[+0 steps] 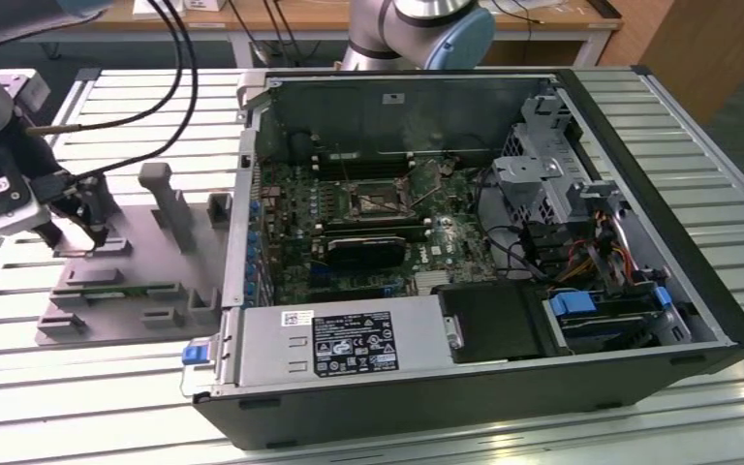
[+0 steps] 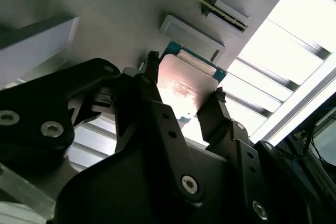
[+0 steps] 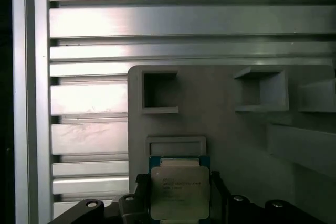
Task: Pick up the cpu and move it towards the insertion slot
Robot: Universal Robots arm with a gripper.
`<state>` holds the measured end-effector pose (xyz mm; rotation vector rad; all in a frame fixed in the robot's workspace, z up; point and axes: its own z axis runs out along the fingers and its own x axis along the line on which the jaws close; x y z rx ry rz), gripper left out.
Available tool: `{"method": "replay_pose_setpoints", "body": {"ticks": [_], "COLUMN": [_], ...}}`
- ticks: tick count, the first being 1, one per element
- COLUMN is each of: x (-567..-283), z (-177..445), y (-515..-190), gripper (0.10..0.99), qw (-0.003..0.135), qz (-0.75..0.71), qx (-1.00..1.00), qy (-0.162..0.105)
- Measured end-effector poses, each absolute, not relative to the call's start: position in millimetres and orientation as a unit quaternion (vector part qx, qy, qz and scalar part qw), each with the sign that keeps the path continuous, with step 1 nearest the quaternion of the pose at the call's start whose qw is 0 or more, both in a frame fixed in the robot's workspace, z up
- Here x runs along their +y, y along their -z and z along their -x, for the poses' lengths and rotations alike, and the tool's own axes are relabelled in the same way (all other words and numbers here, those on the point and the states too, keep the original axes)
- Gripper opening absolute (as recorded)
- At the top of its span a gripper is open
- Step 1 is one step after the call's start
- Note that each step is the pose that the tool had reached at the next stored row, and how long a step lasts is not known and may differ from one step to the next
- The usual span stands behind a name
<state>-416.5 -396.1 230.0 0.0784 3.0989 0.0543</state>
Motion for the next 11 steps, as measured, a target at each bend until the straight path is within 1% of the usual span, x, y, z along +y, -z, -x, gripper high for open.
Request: {"method": "replay_pose_setpoints", "body": {"ticks": [11], "x": [-396.1], "z": [416.5], "y": [-272.6], "gripper": [0.541], "qw": [0.021], "qz": [-0.025], "qx": [0.999], "qy": [-0.018]}}
